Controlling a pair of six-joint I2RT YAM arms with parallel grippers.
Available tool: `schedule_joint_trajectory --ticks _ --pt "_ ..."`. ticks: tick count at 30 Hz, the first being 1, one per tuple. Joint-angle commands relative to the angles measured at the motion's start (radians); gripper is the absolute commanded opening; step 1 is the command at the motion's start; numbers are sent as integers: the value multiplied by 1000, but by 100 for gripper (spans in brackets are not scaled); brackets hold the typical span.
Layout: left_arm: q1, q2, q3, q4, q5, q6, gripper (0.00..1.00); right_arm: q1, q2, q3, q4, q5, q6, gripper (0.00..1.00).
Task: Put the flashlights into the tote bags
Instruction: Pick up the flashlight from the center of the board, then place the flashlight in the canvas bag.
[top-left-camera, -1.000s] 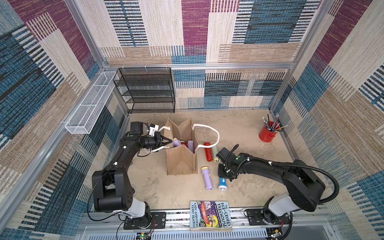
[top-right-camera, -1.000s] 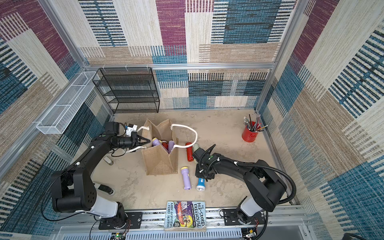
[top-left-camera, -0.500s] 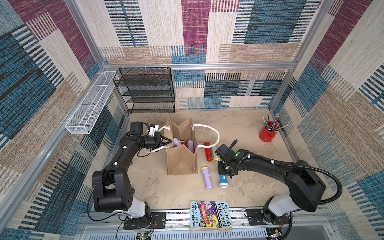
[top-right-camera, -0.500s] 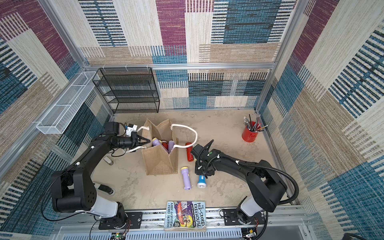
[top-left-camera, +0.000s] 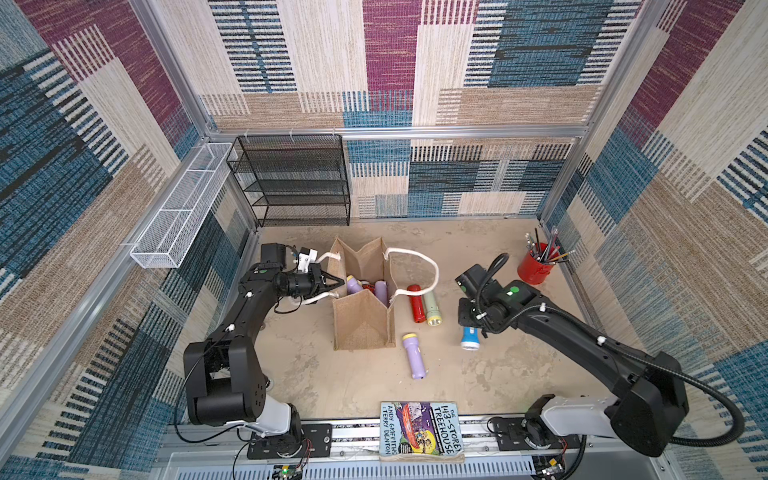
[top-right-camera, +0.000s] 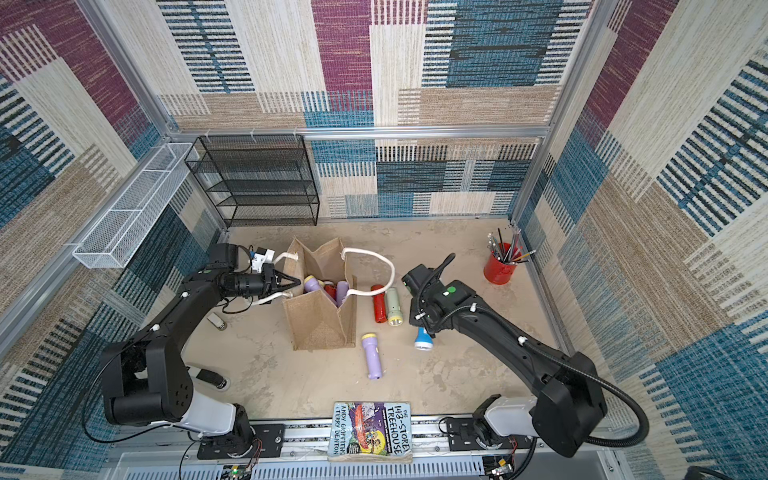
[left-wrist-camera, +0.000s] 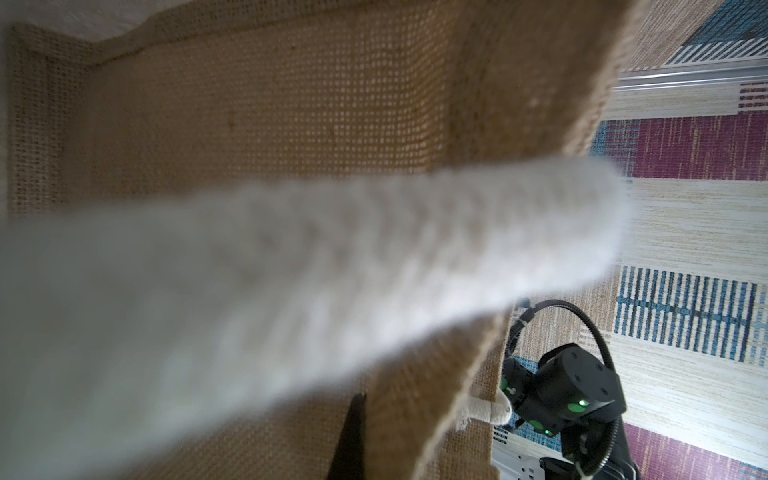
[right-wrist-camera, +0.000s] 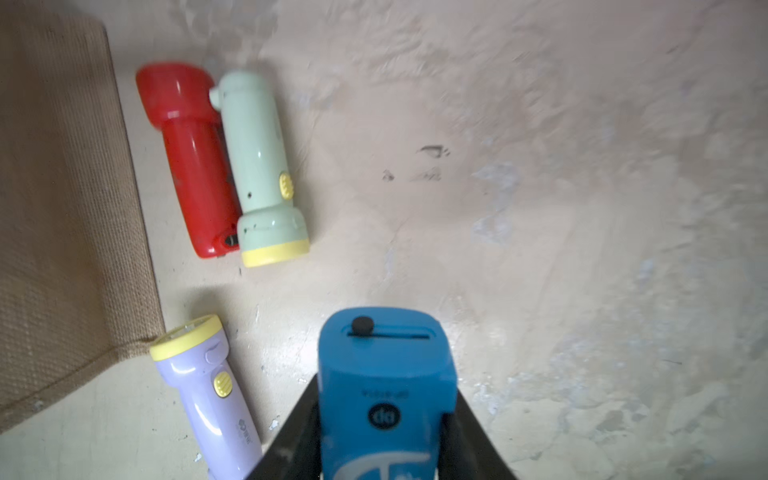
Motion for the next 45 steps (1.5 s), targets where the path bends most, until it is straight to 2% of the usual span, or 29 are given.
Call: schedule_joint_trajectory --ticks 1,3,6,15,20,25,29,32,40,45 --pt "0 -8 6 -13 -4 -7 4 -44 -42 100 -10 41 -83 36" --pt "0 -8 6 -13 -1 -6 4 -49 -22 208 -21 55 -116 36" --pt "0 -8 6 -11 0 -8 4 -48 40 356 1 14 -170 36" --pt "0 -3 2 0 11 -16 4 -42 282 676 218 -277 -233 34" --pt "0 -3 3 -3 8 -15 4 49 447 840 315 -360 -252 34" --pt "-1 1 -2 19 28 -26 4 144 616 1017 353 -390 -304 34" --pt "0 2 -28 92 82 -80 4 198 696 1041 409 -408 -381 34" --pt "0 -6 -25 86 73 -73 4 224 725 1025 419 -379 -436 33" --pt "2 -5 -1 47 62 -35 4 253 706 868 443 -330 -484 33" --pt "2 -9 -21 105 91 -73 4 261 721 835 388 -381 -509 33"
